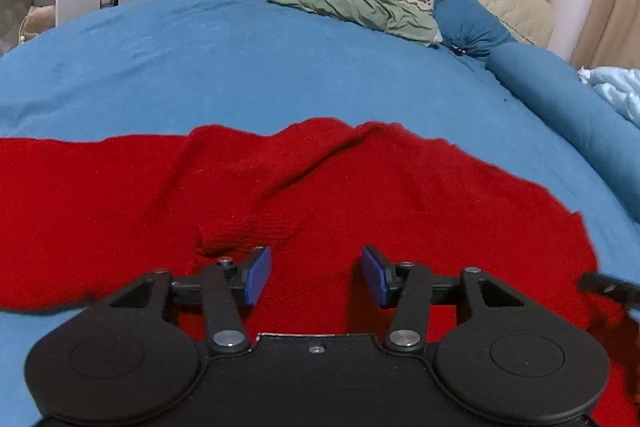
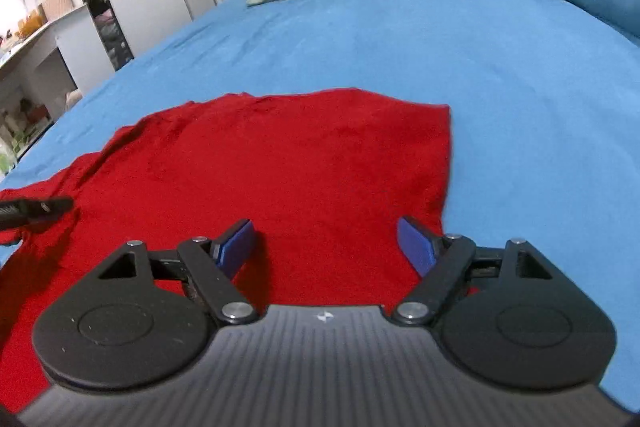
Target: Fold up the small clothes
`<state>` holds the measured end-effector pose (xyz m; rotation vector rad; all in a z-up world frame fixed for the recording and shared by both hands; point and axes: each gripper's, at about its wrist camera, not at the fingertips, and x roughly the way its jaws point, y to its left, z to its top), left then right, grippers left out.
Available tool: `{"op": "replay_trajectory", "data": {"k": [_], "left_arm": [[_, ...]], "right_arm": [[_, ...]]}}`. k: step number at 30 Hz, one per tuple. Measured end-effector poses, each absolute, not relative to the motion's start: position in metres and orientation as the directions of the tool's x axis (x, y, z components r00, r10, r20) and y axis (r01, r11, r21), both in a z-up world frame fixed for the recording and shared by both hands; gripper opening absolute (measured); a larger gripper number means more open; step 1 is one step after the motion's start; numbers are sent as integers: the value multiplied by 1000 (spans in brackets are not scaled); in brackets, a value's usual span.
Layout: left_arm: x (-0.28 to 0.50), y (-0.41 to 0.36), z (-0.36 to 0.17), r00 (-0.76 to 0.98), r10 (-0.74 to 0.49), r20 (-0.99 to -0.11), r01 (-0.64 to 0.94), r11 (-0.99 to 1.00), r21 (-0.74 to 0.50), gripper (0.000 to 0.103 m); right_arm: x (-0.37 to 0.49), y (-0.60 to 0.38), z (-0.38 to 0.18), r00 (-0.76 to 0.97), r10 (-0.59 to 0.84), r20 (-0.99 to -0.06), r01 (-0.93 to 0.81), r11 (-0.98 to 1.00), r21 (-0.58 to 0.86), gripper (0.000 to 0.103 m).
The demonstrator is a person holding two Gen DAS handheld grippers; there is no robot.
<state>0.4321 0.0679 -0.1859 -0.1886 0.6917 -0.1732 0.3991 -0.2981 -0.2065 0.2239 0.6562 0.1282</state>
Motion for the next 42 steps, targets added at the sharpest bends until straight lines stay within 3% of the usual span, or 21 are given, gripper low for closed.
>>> {"op": "replay_trajectory", "data": {"k": [2,4,5,7,10,17,26,30,36,42], "left_arm": [[429,71,-183,763,-227,-605,88,964,-251,59],[423,74,-181,779,-231,-583,92,962,-259,76],[423,71,-181,782,-218,-584,88,966,-243,78],[423,67,-186,771,-205,-602,90,972,-216,79],[420,57,-185,772,-176,-610,107,983,-148,80],[417,51,-178,771,-160,-616,107,987,-123,81],[359,54,-93,811,-113,-573,69,993,-98,82],[330,73,-51,842,-98,-531,38,992,-123,103],[307,140,-11,878,-38,-478,-55,982,-180,103],[308,240,-20,878,87,-470,-217,949,-228,103]], "right_arm": [[395,-299,-199,785,192,-590,-40,965,260,96],[398,-296,-189,799,214,-562,-54,957,287,96],[404,-296,-184,809,214,-547,-56,955,291,97],[428,-294,-183,811,189,-554,-34,960,278,98],[470,-297,-198,760,112,-641,50,972,229,98],[485,-297,-186,777,8,-629,162,964,212,98],[389,-242,-88,831,129,-540,-73,990,124,102],[353,-211,-43,862,175,-476,-139,984,109,103],[347,-145,-7,843,266,-468,-245,964,106,103],[348,-76,-12,804,352,-479,-339,934,117,103]]}}
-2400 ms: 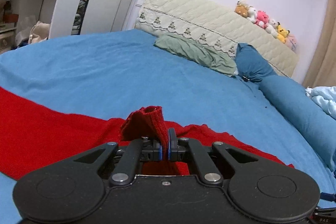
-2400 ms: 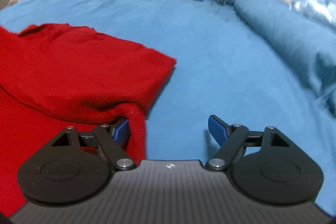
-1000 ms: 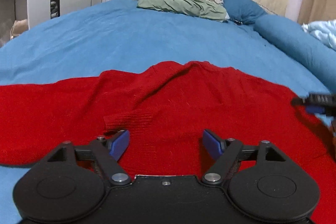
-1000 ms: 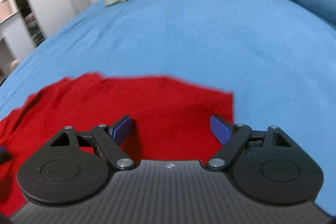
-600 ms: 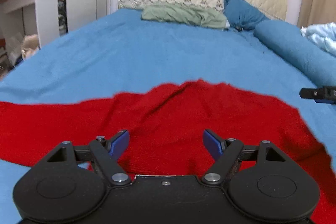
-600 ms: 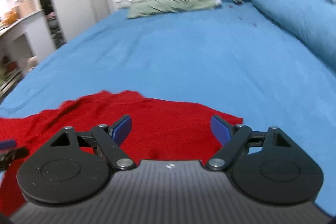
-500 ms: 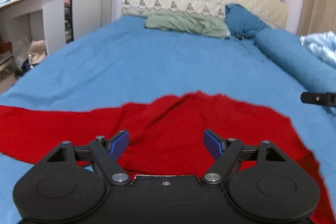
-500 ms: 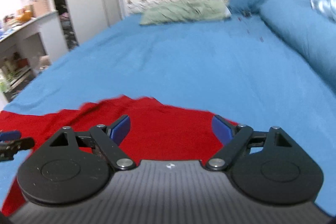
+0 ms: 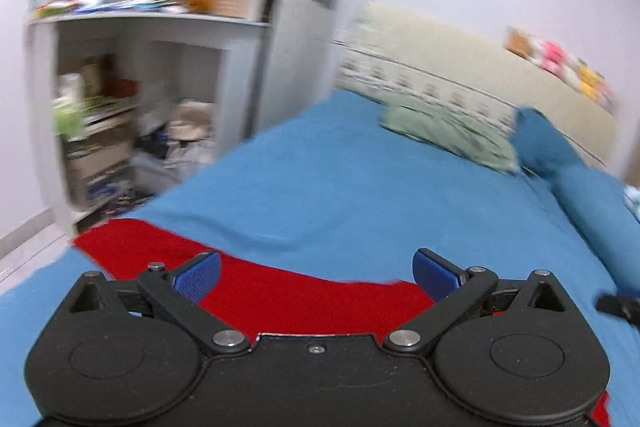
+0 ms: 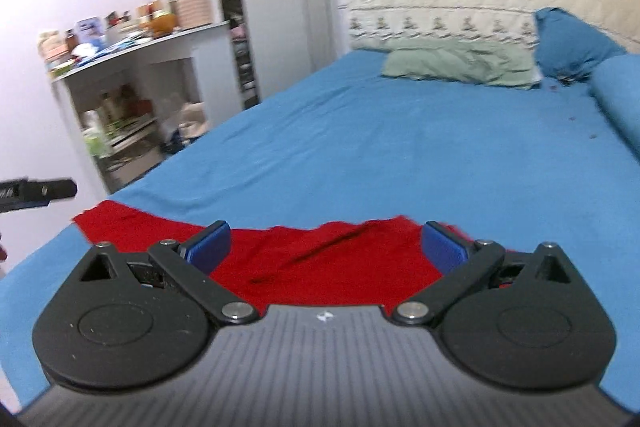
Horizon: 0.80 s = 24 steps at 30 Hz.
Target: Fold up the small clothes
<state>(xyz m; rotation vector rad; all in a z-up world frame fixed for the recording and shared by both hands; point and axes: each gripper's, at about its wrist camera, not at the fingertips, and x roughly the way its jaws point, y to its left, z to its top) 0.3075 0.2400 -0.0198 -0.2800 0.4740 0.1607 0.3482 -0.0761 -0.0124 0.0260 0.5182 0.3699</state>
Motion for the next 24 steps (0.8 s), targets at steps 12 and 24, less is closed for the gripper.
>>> {"op": "replay_trajectory", "data": {"k": [12,24], "left_arm": [[341,394,-152,764,200,-613,-493,794,-356,70],[396,411,-173,767,286,-574,-517,806,-288,23]], "right_arm": [[387,-10,-84,737,365,-568,-368,923,115,103],[406,-10,-137,726,348,-593,-357,928,107,103]]}}
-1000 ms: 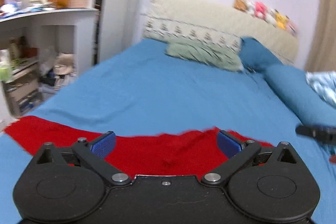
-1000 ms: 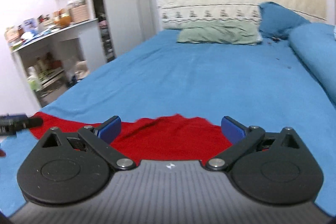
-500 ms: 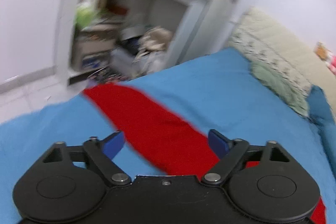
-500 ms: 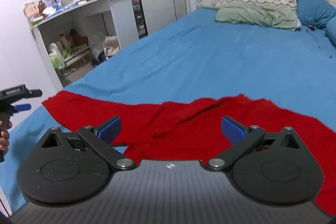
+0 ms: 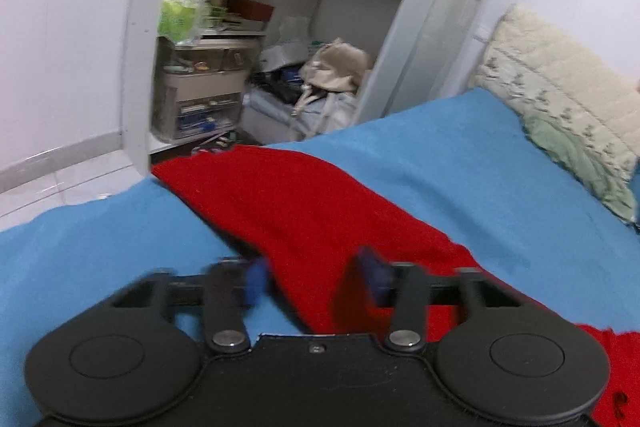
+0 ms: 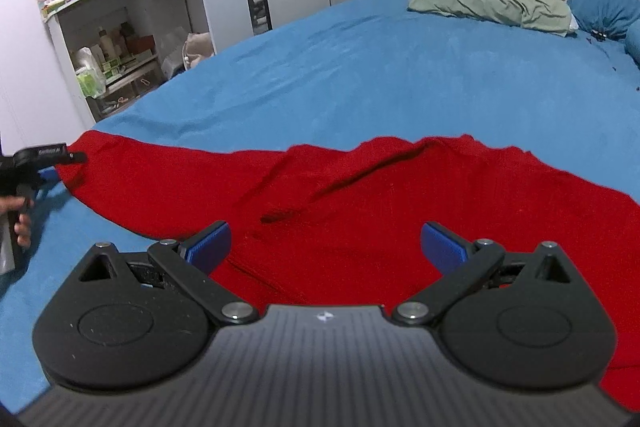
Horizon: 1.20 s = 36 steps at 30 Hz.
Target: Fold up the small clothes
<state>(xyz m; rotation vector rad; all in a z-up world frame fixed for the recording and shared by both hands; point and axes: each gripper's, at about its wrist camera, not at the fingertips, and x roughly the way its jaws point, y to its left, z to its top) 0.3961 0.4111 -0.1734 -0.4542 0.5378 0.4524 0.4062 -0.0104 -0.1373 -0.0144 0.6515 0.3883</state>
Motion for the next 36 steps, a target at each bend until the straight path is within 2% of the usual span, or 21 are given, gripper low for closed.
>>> {"op": "replay_trajectory", "data": {"k": [1,3,6,9,12,16,18,21,25,27,30,32,34,36], "left_arm": [[396,412,-174,756,302,-580,-537,794,-286,6],[394,413,-170,763,295,-575,-538,783,-312,6],[391,397,-148,772,312,-554,-522,809,-271,6],[389,362,-110,823,285,-491,-436,871,-226,5],[393,303,-68,888,202,-414,-295,940,-174,5],[394,191,-24,949,-18,-313,-30,989,-148,5],[397,134,-19,945,-118,-305,81,988,-132,6],[402,48,-40,907,-219,-359,203,976,-83,6],[412,-32,-115,782,-282,-555,267,957,-111,6],[412,-50,-150,731,-286,-619,272,955,-120,6],[406,-62,-175,697,-280,-660,311,948,-74,13],[398,-58,-172,698,-294,-653,337,939,-62,30],[389,-44,-159,703,-309,-641,340,937,-80,65],[377,-25,-147,727,-304,-615,317,944,-93,75]], "right_arm": [[407,-12,-139,726,346,-594,-354,929,109,103],[408,-15,-139,732,341,-589,-344,932,112,103],[408,-24,-133,746,337,-574,-327,937,125,103],[402,-39,-121,768,334,-547,-309,941,140,103],[395,-61,-108,792,319,-521,-277,947,159,103],[383,-95,-88,821,283,-496,-226,959,173,103],[377,-116,-77,838,253,-483,-194,966,170,103],[369,-146,-66,858,200,-473,-144,978,153,103],[362,-183,-70,854,144,-499,-79,986,148,103],[359,-198,-78,839,125,-530,-54,988,147,103],[353,-214,-93,812,113,-572,-41,990,137,103],[348,-223,-104,801,116,-588,-44,990,136,103],[347,-227,-111,797,118,-593,-54,991,125,103],[347,-227,-114,797,133,-590,-75,990,121,103]]}}
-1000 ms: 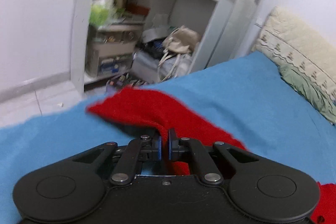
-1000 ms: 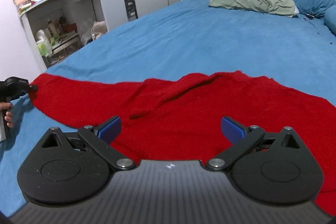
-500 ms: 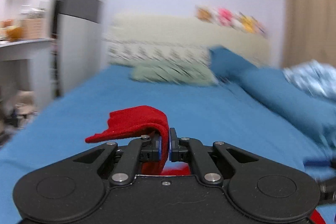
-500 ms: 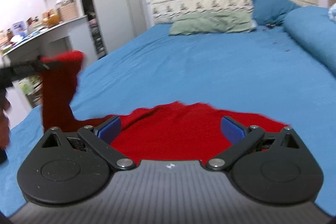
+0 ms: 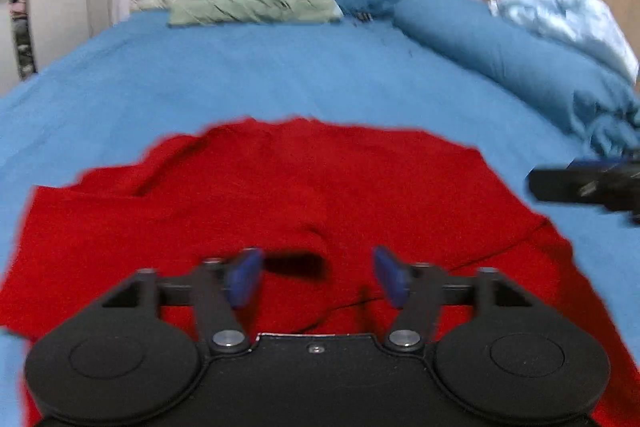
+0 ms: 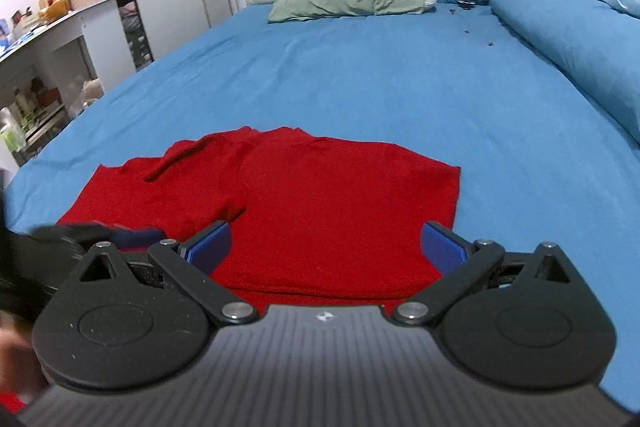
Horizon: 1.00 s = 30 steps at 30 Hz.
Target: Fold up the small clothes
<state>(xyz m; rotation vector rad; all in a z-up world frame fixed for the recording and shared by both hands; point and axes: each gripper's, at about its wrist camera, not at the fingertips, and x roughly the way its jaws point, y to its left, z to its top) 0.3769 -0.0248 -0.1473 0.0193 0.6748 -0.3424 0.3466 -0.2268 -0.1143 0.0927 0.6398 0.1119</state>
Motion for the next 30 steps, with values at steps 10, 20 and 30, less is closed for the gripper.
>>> {"op": "replay_trajectory", "data": {"k": [10,20,30], "left_arm": [[337,67,-154,774,-110,-623,39,991,-126,83],[342,80,-161,763,-97,-639,9,990,-140,82],[340,100,-169,777,-34,-629,-45,993,-109,82]], "right_arm": [[386,-124,-129,743,234,-628,-412,898,-153,103],[417,-48,-176,743,150,-652,-488,788,-375,21],[392,-142,-186,796,105,-597,-81,994,66,25]]}}
